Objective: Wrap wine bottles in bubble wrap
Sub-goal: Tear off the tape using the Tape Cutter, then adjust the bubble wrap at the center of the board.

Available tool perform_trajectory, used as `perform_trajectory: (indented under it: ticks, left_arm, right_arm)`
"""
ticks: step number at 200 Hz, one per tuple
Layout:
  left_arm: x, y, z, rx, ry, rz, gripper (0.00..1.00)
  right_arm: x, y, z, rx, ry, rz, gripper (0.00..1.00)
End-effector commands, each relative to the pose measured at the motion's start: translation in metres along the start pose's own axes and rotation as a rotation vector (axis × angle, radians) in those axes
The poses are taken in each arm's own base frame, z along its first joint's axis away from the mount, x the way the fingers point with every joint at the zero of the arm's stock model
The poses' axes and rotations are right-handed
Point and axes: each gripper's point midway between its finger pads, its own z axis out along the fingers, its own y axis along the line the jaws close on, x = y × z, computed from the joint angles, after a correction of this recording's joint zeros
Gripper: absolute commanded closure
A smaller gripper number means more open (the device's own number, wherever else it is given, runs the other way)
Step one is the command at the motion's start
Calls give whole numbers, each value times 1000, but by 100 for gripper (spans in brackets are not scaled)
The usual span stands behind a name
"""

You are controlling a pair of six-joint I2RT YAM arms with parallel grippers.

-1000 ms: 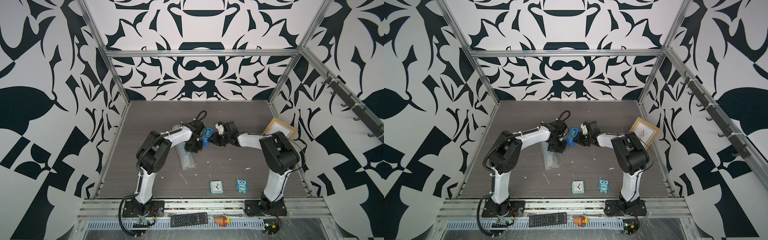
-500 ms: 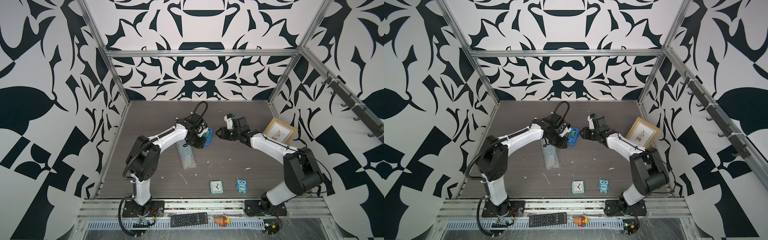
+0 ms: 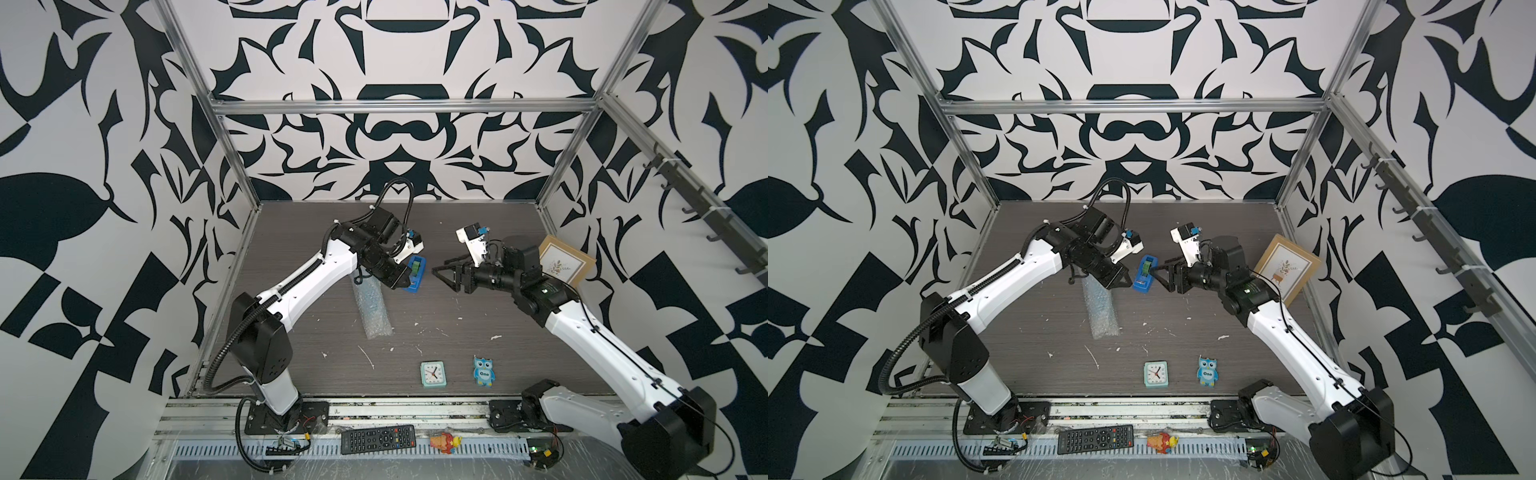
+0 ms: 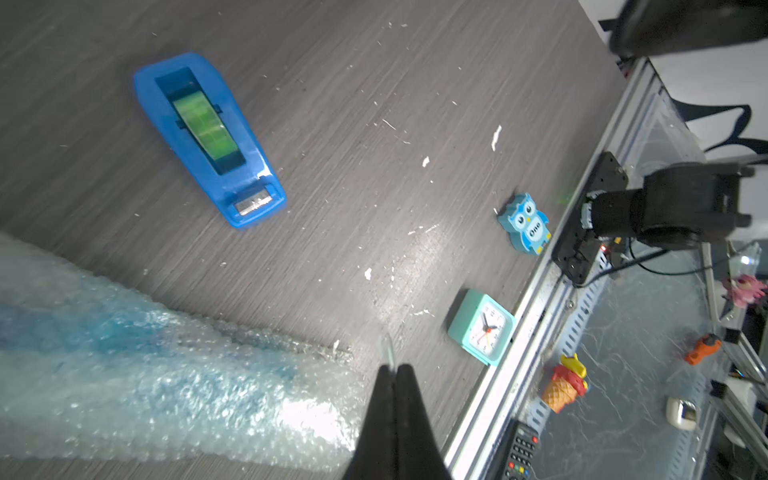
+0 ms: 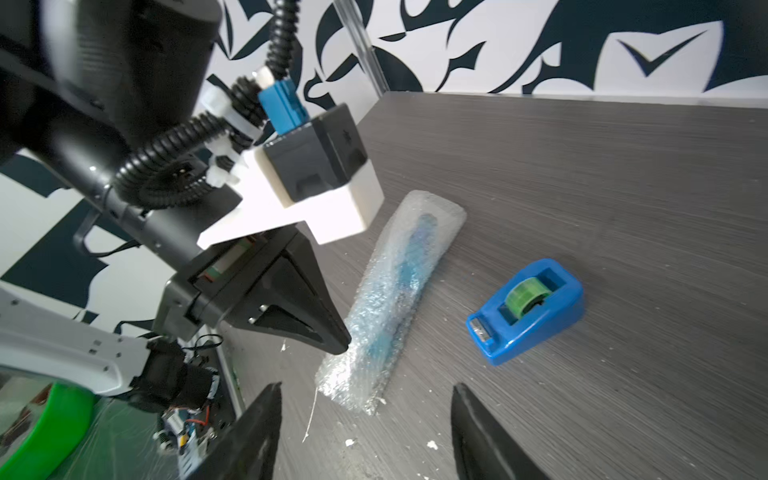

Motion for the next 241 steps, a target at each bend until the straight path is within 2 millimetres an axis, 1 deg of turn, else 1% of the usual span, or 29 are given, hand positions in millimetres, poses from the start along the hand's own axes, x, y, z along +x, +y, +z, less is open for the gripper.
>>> perform_trajectory:
  ticks: [1, 14, 38, 56, 81, 108, 133, 145, 184, 210, 234, 241]
  left_arm:
    - [18, -35, -25, 116, -10, 113, 100]
    - [22, -50, -37, 162, -49, 208, 100]
    - [26, -64, -52, 181, -103, 285, 100]
    - [29, -69, -59, 187, -114, 312, 100]
    - [31, -74, -62, 206, -112, 319, 100]
    - [34, -77, -63, 230, -95, 319, 100]
    - [35, -78, -64, 233, -83, 312, 100]
    - [35, -78, -64, 237, -81, 311, 100]
    - [35, -79, -63, 246, -74, 305, 100]
    - [35, -79, -63, 253, -68, 302, 100]
    - [36, -80, -63, 254, -64, 301, 100]
    - [36, -80, -63, 254, -64, 302, 100]
  right_arm:
    - [6, 20, 1, -134, 33, -34, 34]
    - [8, 30, 1, -199, 45, -37, 34]
    - [12, 52, 0, -311, 69, -42, 33]
    - [15, 65, 1, -364, 89, -53, 31]
    - [19, 76, 7, -396, 120, -56, 30]
    - [20, 83, 12, -423, 142, -60, 30]
    - [16, 89, 10, -449, 144, -63, 31]
    - [16, 91, 10, -459, 145, -69, 34]
    - [14, 95, 9, -489, 148, -79, 48]
    - [12, 98, 10, -508, 151, -84, 49]
    - [14, 101, 11, -519, 157, -94, 49]
    - [15, 102, 11, -522, 159, -94, 50]
